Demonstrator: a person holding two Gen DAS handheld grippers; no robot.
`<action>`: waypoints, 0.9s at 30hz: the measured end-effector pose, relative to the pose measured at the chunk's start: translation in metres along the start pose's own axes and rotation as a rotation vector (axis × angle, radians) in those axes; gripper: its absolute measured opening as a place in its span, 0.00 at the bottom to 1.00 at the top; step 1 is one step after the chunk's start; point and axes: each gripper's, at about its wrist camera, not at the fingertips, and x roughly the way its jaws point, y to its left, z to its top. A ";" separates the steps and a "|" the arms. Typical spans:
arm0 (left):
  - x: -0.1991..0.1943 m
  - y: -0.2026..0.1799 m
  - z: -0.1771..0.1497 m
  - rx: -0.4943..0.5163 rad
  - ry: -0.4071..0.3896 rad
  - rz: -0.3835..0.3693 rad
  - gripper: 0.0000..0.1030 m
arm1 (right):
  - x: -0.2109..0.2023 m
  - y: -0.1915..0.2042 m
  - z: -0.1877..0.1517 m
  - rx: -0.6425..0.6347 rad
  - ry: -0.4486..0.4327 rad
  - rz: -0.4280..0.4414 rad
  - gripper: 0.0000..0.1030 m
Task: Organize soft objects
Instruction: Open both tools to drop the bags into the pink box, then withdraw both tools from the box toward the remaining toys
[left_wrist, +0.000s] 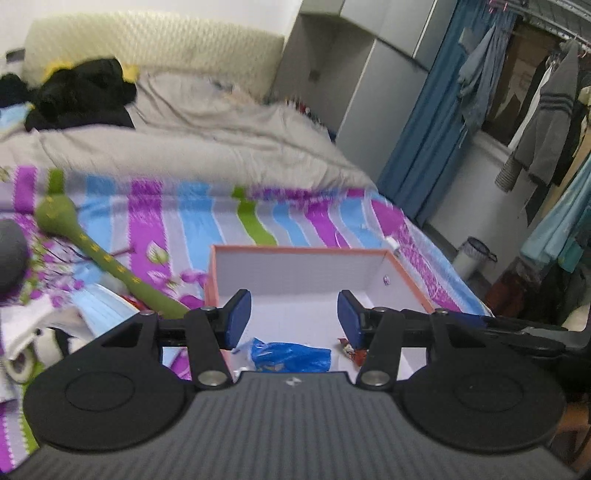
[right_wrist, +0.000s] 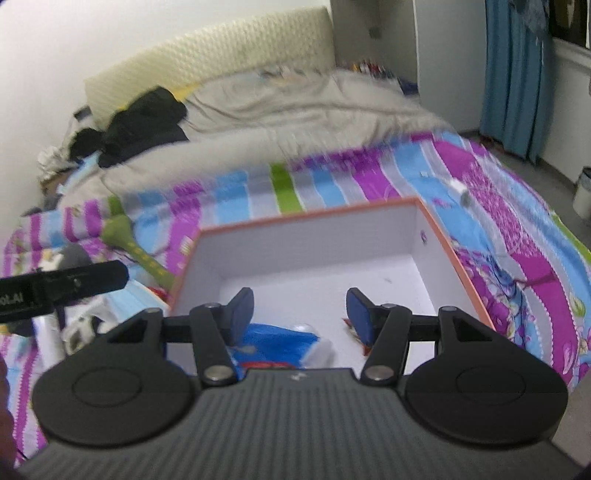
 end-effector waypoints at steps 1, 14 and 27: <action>-0.012 0.000 -0.002 0.005 -0.019 0.007 0.56 | -0.007 0.004 0.000 -0.003 -0.014 0.004 0.56; -0.134 0.026 -0.049 0.038 -0.178 0.064 0.61 | -0.086 0.075 -0.036 -0.094 -0.161 0.073 0.59; -0.190 0.088 -0.113 0.012 -0.202 0.169 0.62 | -0.098 0.141 -0.091 -0.168 -0.197 0.147 0.61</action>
